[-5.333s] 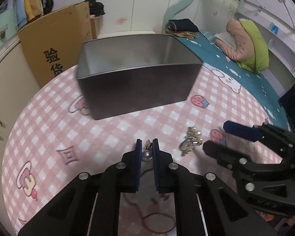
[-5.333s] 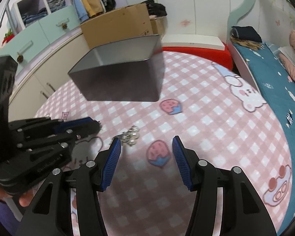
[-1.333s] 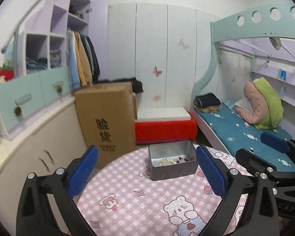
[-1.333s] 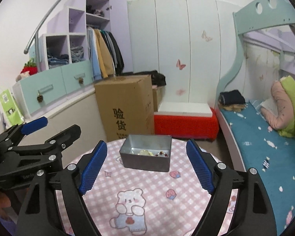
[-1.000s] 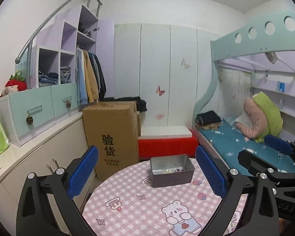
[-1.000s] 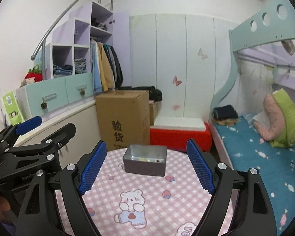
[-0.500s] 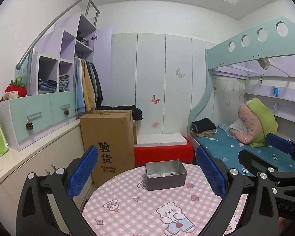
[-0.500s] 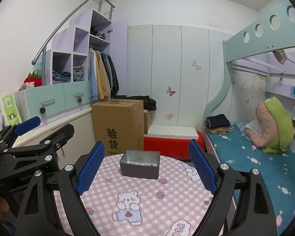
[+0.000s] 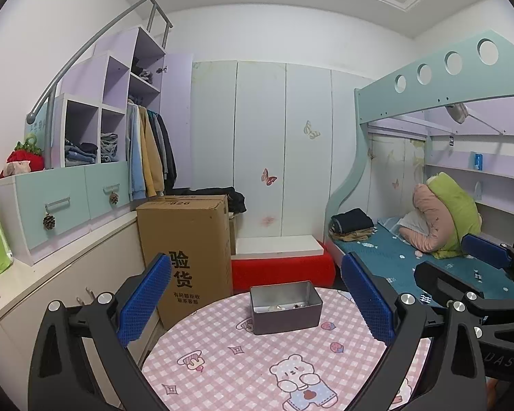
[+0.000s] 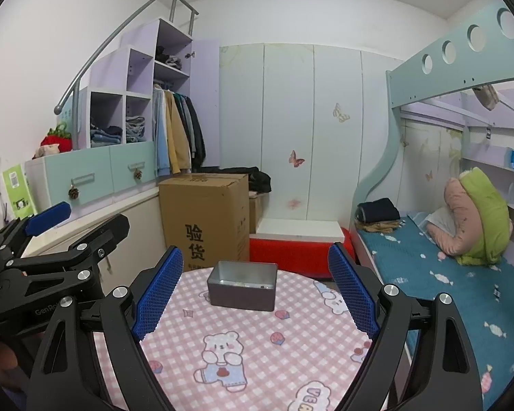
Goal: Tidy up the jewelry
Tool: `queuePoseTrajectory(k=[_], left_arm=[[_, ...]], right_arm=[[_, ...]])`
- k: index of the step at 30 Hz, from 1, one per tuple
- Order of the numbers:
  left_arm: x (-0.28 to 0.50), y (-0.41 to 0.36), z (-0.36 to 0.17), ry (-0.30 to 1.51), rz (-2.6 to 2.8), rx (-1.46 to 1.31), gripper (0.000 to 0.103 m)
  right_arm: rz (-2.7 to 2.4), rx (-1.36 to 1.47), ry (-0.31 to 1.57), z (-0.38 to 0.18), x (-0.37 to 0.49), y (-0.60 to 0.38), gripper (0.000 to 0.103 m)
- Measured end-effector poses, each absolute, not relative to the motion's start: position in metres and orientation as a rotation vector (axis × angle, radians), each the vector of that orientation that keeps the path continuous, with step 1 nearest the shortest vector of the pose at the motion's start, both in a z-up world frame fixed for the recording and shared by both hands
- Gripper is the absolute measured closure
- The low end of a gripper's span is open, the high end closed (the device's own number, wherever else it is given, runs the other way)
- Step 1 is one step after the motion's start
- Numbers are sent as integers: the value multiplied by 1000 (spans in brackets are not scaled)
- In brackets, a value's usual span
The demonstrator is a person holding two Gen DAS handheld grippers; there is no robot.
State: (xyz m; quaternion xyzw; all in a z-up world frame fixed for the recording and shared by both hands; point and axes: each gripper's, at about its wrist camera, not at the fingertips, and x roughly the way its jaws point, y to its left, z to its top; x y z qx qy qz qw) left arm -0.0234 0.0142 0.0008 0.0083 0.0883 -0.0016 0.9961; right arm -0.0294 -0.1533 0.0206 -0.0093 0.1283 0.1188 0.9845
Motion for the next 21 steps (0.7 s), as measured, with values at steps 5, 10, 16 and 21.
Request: queuePoseTrajectory(k=[5, 10, 16, 21], left_arm=[[-23, 13, 0, 175, -3, 20, 7], [-23, 11, 1, 175, -3, 22, 7], [-23, 11, 1, 175, -2, 22, 7], [-22, 10, 1, 179, -4, 24, 7]], right_arm=[[238, -19, 258, 20, -29, -153, 19], [238, -18, 260, 20, -29, -154, 19], [238, -16, 262, 19, -28, -155, 19], [237, -16, 264, 19, -27, -155, 19]])
